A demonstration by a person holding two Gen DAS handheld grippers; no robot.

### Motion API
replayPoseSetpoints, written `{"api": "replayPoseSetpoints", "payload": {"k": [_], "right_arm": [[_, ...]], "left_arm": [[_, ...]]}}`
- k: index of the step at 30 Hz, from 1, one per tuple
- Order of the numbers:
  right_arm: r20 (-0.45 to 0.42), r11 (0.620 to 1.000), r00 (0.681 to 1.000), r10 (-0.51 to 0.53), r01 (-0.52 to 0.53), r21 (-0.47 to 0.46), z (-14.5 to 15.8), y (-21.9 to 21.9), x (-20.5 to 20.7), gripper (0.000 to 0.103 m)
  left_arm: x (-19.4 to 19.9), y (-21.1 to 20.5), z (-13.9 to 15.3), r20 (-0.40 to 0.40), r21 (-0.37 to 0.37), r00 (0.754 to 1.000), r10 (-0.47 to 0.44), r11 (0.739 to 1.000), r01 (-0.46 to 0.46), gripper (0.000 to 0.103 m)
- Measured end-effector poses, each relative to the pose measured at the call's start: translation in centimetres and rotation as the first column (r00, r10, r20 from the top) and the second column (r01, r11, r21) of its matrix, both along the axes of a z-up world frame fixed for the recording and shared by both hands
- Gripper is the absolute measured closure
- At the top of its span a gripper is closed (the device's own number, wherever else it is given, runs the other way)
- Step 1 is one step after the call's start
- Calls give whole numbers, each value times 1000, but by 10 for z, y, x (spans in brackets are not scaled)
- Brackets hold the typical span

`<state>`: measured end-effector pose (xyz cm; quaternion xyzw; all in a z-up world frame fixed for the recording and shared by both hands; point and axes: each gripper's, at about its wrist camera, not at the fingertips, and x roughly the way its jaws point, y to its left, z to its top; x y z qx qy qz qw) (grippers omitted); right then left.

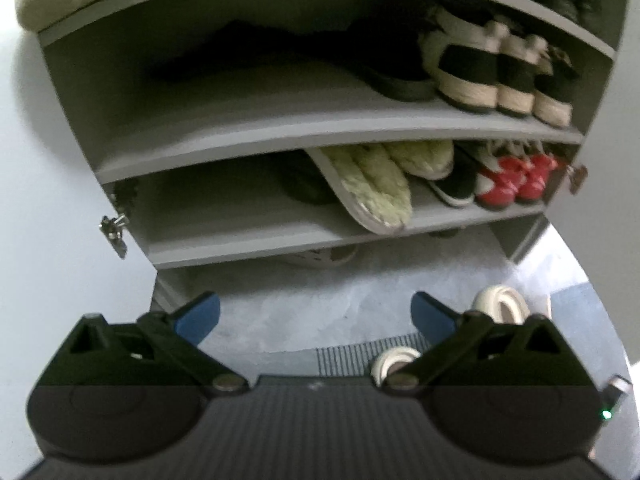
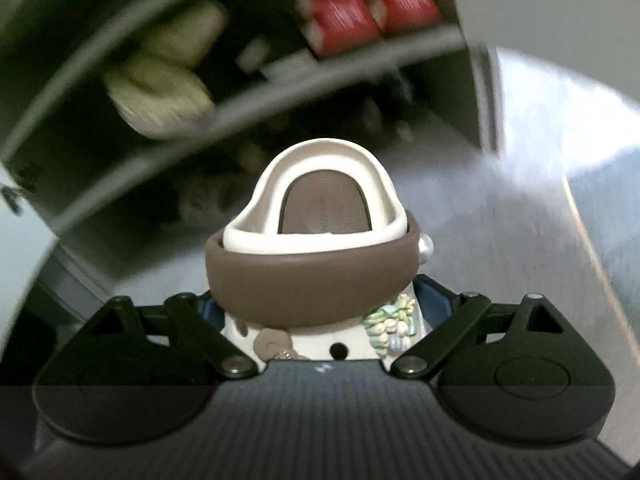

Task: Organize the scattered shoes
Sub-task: 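Carry the cream clogs with the right tool onto a lower cabinet shelf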

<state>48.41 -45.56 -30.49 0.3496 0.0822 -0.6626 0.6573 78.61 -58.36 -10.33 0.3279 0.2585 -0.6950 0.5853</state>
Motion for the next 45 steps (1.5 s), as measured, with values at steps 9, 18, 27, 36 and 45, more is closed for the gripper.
{"api": "replayPoseSetpoints", "payload": {"k": [9, 18, 27, 36, 45], "right_arm": [[-116, 968, 980, 163, -182, -174, 132, -44, 53, 9], [-218, 922, 934, 284, -328, -204, 211, -156, 121, 9], [-314, 908, 894, 321, -385, -168, 229, -251, 190, 9], [-314, 948, 912, 264, -305, -90, 231, -295, 217, 9], [-317, 974, 922, 222, -222, 34, 239, -335, 229, 8]], "left_arm": [[27, -14, 45, -102, -144, 991, 88, 984, -102, 0], [32, -30, 52, -94, -180, 981, 170, 966, -185, 0], [47, -48, 40, -115, -105, 969, 219, 967, -231, 0], [53, -45, 38, -137, -82, 968, 211, 971, -223, 0], [52, -48, 36, -149, -78, 970, 193, 975, -206, 0]]}}
